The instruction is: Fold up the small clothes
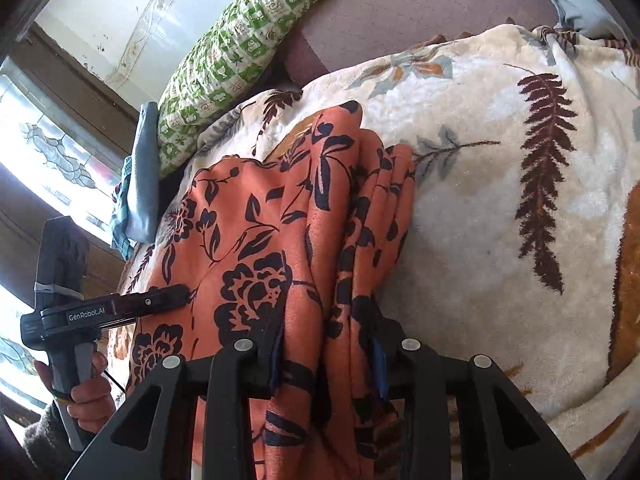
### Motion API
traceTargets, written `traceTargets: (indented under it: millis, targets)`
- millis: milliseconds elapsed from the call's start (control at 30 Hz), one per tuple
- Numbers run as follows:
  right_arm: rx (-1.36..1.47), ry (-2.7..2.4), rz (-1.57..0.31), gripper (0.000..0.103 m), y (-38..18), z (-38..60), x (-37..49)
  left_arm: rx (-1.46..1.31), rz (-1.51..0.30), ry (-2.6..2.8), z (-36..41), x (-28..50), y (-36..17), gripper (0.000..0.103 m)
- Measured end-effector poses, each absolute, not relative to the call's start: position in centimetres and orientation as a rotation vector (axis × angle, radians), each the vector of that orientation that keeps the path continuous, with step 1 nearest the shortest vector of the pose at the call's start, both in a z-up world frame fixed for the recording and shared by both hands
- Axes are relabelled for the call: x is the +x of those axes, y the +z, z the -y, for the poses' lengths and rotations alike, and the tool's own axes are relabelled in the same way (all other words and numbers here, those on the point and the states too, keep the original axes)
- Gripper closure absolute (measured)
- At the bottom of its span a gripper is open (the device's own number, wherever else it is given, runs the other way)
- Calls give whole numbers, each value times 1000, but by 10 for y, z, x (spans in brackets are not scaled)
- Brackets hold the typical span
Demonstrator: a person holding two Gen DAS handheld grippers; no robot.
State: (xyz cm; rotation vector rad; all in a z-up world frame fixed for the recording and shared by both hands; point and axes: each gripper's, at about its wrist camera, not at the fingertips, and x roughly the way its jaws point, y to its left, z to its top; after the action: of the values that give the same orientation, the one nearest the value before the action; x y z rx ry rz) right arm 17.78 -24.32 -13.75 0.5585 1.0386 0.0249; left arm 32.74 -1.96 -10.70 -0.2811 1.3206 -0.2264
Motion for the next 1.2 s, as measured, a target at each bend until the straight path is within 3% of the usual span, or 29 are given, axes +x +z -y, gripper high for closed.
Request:
traceTargets:
  millis: [33,100,200,367,500,733,800,1200]
  targets:
    - [544,20,-1043,58,-140,249,178,-289,-1314,-230,18,328,-110,42]
    - [565,5,-1043,44,-141,264,174,-325,-1322,-235,18,330,-119,38]
    - [621,-23,-1036,44,-131,279,162,-367,-1329,-224,6,326,-119,39]
    - [464,-168,-1066,39,-83,261,144,-234,-1234,-108,1,299,-76,41]
    - [270,-291,-1057,14,-47,227,116,-38,-1155,-18,14,261,-57,40]
    - [-6,-379,-1095,9,-23,171,59,228,-976,49,53,172,-42,40]
    - [-19,-384,-1087,1,-20,162,45,264,-949,55,62,147,-38,40]
    - [-54,-403,-1042,1,-11,144,15,244,-959,0,69,85,-21,40]
